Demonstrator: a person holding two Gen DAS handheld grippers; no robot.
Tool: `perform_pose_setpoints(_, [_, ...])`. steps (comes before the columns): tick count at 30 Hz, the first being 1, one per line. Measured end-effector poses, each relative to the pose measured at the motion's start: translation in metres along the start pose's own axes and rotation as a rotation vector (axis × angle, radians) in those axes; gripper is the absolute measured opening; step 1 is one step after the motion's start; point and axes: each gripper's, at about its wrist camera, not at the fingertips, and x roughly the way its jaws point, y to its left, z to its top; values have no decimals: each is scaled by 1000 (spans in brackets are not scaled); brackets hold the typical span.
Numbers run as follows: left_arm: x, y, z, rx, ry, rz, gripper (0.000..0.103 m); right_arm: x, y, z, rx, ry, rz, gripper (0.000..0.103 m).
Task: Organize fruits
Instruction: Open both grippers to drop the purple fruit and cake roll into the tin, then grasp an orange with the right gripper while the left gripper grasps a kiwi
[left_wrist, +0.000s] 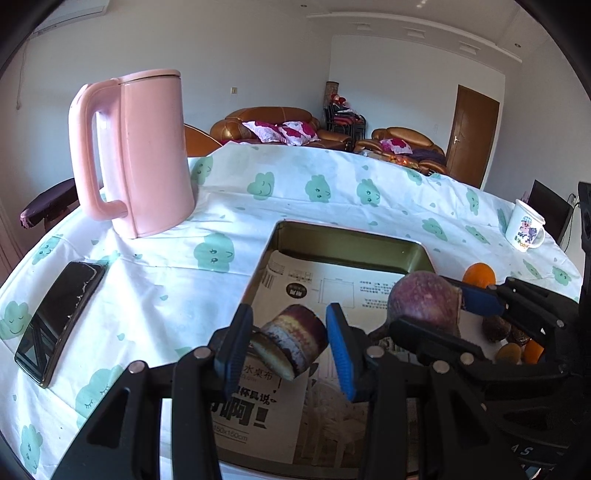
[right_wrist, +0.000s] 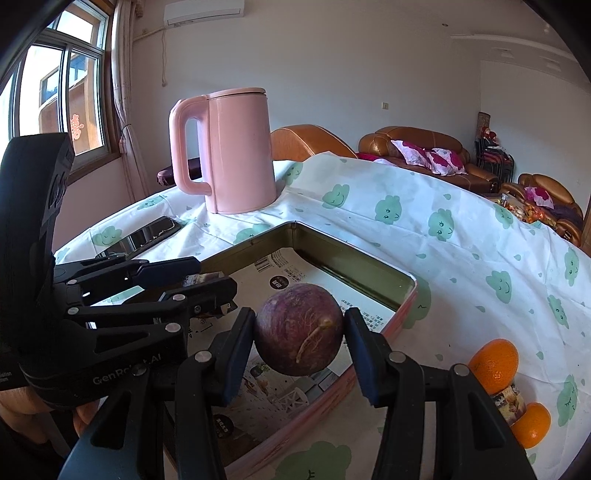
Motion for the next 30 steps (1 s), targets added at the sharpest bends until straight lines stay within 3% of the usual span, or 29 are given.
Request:
perform_pose_setpoints(8, [-3,0,-1,1,-14,9,48,-3,-2,0,2,4,-18,57])
perform_pose_setpoints(10, [-11,-2,-2,0,-45,12,68,-17,-4,-2,9,-24,-22,57])
perform_pose_setpoints(12, [-24,-6,-4,-1,-90,9,80,-39,-11,-8,13,-62,-43,58])
perform_pose_setpoints(16, [-43,-22,-8,10,-137,-35,81,-89,-44,-31,43,-103,-149,63])
perform_pose_setpoints(21, [-53,-62,-14,50,-163,-100,90,-124,-99,-69,177,-51,-262,63])
perform_pose_setpoints(28, [-46,-118,-27,141,-111,-175,91,-115,-117,-95,234,23,-239,62])
perform_pose_setpoints(30, [-44,-127,-31,161,-104,-177,91,-109,-117,-98,245,46,-222,54])
